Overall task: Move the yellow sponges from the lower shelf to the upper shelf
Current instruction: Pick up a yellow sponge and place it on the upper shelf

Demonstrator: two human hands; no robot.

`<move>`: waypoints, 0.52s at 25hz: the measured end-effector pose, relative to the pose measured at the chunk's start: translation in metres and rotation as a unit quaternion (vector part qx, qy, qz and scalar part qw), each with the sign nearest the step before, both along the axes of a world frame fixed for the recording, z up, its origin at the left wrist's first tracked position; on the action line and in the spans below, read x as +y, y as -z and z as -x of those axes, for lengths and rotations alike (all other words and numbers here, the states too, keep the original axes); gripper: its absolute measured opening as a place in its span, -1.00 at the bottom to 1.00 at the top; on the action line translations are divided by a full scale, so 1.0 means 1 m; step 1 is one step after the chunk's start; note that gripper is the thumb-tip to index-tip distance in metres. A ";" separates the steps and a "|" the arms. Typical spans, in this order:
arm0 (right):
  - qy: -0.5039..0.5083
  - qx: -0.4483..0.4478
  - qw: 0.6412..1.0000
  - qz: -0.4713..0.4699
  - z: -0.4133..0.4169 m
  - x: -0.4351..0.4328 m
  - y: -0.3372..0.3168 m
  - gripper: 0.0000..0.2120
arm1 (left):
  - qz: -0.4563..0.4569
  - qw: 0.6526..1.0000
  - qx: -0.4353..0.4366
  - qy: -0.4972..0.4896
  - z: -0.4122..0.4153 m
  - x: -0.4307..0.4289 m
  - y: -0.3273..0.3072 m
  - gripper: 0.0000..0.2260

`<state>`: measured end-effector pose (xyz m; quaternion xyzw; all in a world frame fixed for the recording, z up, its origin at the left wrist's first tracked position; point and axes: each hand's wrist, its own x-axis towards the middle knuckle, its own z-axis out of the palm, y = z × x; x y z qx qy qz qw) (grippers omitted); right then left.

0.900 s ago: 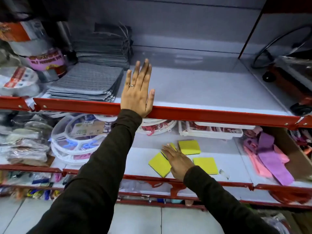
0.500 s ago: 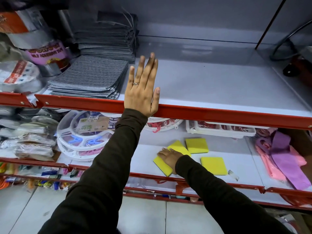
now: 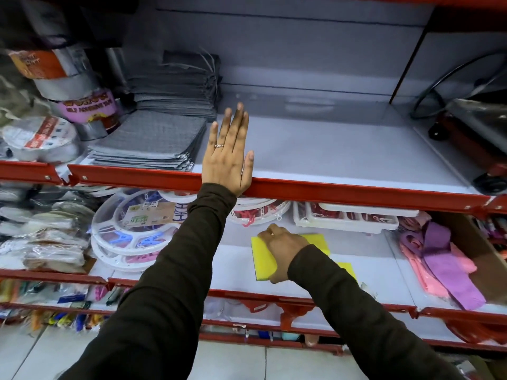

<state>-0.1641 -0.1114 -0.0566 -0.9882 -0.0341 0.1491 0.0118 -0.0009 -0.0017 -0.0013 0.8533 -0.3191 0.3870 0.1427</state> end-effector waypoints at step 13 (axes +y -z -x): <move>0.082 -0.091 0.992 -0.004 -0.083 -0.055 -0.176 0.06 | 0.018 1.000 0.011 -0.004 -0.001 0.002 -0.001 -0.38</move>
